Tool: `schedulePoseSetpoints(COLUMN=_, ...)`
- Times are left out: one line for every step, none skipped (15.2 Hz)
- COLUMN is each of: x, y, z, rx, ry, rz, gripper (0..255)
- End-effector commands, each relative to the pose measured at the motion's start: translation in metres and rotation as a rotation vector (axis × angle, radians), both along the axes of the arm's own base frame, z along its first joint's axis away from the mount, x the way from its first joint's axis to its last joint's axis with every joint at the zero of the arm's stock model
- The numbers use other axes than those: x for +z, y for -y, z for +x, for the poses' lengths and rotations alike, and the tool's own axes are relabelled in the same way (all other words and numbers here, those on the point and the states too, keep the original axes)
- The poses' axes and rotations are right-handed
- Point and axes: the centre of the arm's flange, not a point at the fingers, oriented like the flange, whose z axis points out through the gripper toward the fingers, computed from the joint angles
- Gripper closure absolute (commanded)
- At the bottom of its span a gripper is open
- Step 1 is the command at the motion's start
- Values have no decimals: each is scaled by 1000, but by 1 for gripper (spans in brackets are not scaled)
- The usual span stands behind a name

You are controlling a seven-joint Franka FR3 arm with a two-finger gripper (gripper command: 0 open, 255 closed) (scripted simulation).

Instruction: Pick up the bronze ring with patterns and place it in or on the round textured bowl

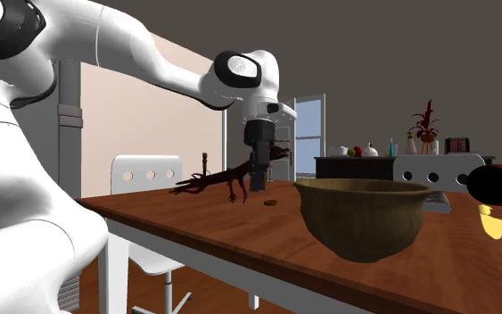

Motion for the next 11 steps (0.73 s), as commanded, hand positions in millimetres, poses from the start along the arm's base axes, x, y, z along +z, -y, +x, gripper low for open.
schedulePoseSetpoints(x=2, y=-27, z=2, rx=6, ry=16, rz=-11, gripper=0)
schedulePoseSetpoints(x=2, y=-40, z=4, rx=9, ry=23, rz=-18, gripper=0)
schedulePoseSetpoints(x=2, y=-54, z=6, rx=13, ry=31, rz=-24, gripper=0)
schedulePoseSetpoints(x=1, y=-68, z=8, rx=16, ry=38, rz=-30, gripper=0)
schedulePoseSetpoints(x=1, y=-82, z=10, rx=19, ry=46, rz=-36, gripper=0)
schedulePoseSetpoints(x=1, y=-95, z=12, rx=23, ry=53, rz=-42, gripper=0)
schedulePoseSetpoints(x=0, y=-109, z=14, rx=26, ry=61, rz=-48, gripper=0)
schedulePoseSetpoints(x=0, y=-123, z=15, rx=30, ry=68, rz=-55, gripper=0)
schedulePoseSetpoints(x=-1, y=-137, z=17, rx=33, ry=75, rz=-61, gripper=0)
schedulePoseSetpoints(x=-1, y=-150, z=19, rx=36, ry=83, rz=-67, gripper=0)
schedulePoseSetpoints(x=-2, y=-163, z=20, rx=39, ry=90, rz=-73, gripper=0)
